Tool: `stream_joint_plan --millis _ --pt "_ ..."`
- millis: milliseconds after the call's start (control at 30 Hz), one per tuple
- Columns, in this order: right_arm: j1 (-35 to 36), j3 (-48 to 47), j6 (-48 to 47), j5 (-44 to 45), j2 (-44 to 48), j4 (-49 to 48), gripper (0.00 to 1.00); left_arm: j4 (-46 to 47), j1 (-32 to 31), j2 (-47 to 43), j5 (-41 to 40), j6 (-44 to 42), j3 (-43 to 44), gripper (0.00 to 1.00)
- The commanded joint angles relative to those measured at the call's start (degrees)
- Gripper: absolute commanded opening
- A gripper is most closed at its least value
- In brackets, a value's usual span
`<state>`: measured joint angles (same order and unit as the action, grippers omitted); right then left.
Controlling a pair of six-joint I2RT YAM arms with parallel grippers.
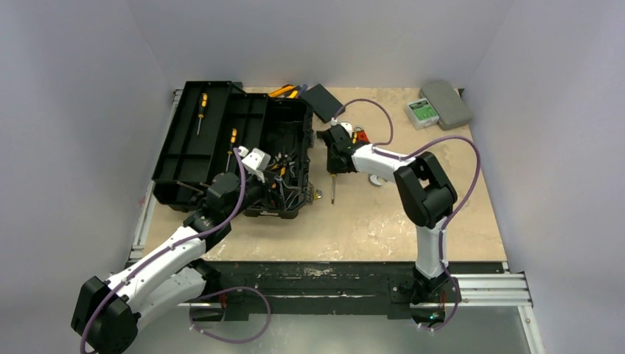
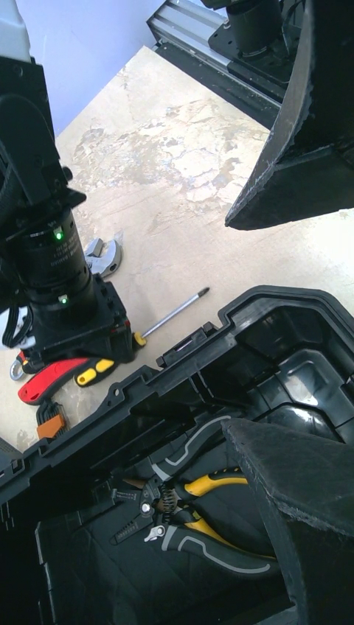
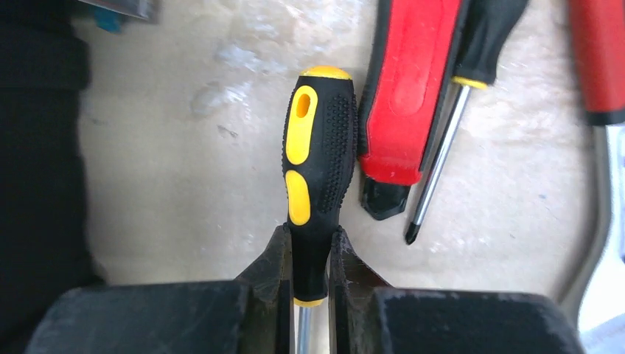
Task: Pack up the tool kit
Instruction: Pick up the screwdriver from the center of the board, then place the screwdriver in the toolbox.
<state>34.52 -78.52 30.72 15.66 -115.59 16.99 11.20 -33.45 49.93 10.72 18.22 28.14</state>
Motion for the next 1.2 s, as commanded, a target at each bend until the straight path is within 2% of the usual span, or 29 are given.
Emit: stream_joint_plan --millis 0,433,600,833,1000,1067,1100,1167 --pt "-0.5 2.6 -0.1 1.3 6.2 1.7 0.0 1.8 -0.1 -0.1 0.8 -1.3 0.6 0.96" --pt "-0.6 13.0 0.7 -2.0 23.1 0.7 0.0 1.6 -0.1 0.6 0.5 -1.2 0.8 0.96" --pt "-0.5 15.5 0.3 -1.4 28.2 1.6 0.0 1.4 -0.1 0.9 -0.4 -0.1 1.1 1.0" --pt "-0.5 19.0 -0.3 -3.3 35.4 1.7 0.0 -2.6 0.0 1.2 -7.7 8.6 2.9 1.0" --pt "-0.6 21.9 -0.2 -6.3 39.7 -1.1 0.0 -4.1 0.1 3.0 0.1 10.4 7.0 1.0" --pt "-0.6 22.1 -0.3 -6.9 39.7 -1.7 0.0 -4.5 0.0 3.6 1.9 11.0 8.2 0.99" --pt "-0.6 21.8 -0.5 -6.8 39.1 -1.7 0.03 -4.6 0.1 3.8 2.5 11.2 8.8 0.99" --pt "-0.6 19.6 -0.5 -6.5 37.2 0.6 0.0 -4.7 0.1 4.1 3.5 11.5 9.4 0.98"
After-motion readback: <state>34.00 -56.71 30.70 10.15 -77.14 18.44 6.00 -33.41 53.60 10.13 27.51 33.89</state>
